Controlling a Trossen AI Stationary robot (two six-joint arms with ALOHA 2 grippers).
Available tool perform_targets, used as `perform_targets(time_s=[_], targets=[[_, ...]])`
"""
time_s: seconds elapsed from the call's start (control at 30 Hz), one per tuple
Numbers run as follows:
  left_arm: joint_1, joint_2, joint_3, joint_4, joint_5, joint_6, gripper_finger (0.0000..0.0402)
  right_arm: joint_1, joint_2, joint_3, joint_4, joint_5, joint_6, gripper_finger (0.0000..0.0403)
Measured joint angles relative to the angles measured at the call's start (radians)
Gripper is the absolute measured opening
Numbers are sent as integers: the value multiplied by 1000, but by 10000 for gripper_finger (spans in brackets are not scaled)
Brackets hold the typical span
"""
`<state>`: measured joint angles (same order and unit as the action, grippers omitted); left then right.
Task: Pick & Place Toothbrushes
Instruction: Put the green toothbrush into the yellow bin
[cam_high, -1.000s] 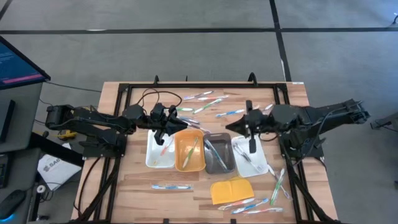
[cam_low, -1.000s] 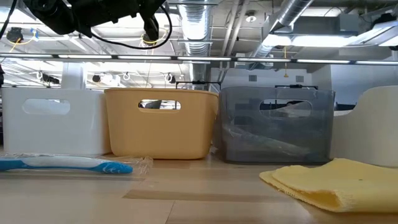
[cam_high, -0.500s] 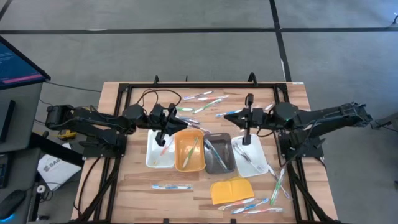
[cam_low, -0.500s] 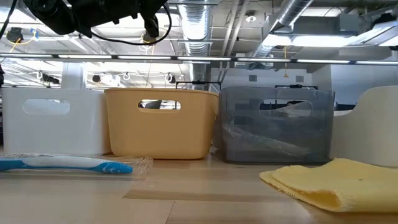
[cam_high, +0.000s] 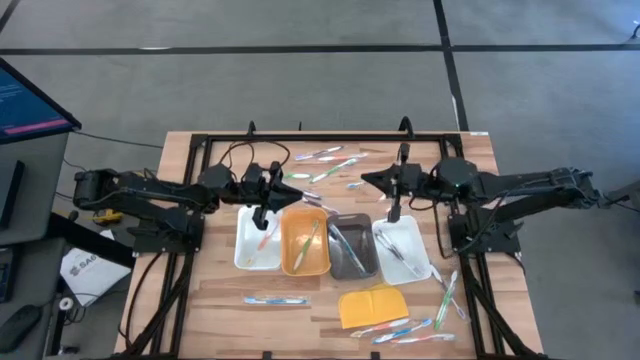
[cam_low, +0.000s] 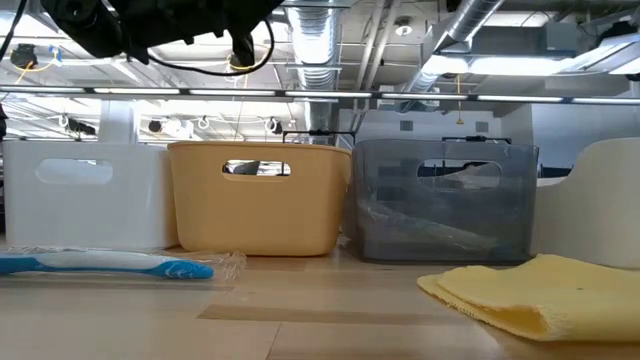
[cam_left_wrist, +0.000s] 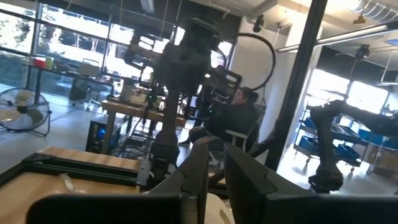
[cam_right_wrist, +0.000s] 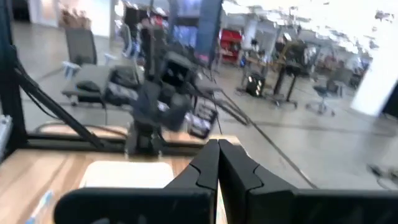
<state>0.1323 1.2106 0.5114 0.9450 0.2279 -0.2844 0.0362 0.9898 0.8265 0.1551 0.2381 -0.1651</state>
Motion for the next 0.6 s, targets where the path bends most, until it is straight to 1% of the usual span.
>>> perform_targets(time_s=[0.17, 0.33, 0.47, 0.53, 0.6], targets=[[-21, 0, 0, -8, 0, 0, 44, -68, -3, 0, -43, 0, 102, 1], [-26, 0, 0, -8, 1, 0, 44, -126, 4, 0, -133, -5, 263, 1], [-21, 0, 0, -17, -17, 16, 44, -157, 6, 0, -183, -33, 298, 1], [-13, 0, 8, -64, -21, 36, 44, -166, 6, 0, -187, -63, 297, 1], [-3, 0, 39, -161, -30, 56, 44, -167, 6, 0, -187, -82, 289, 1]])
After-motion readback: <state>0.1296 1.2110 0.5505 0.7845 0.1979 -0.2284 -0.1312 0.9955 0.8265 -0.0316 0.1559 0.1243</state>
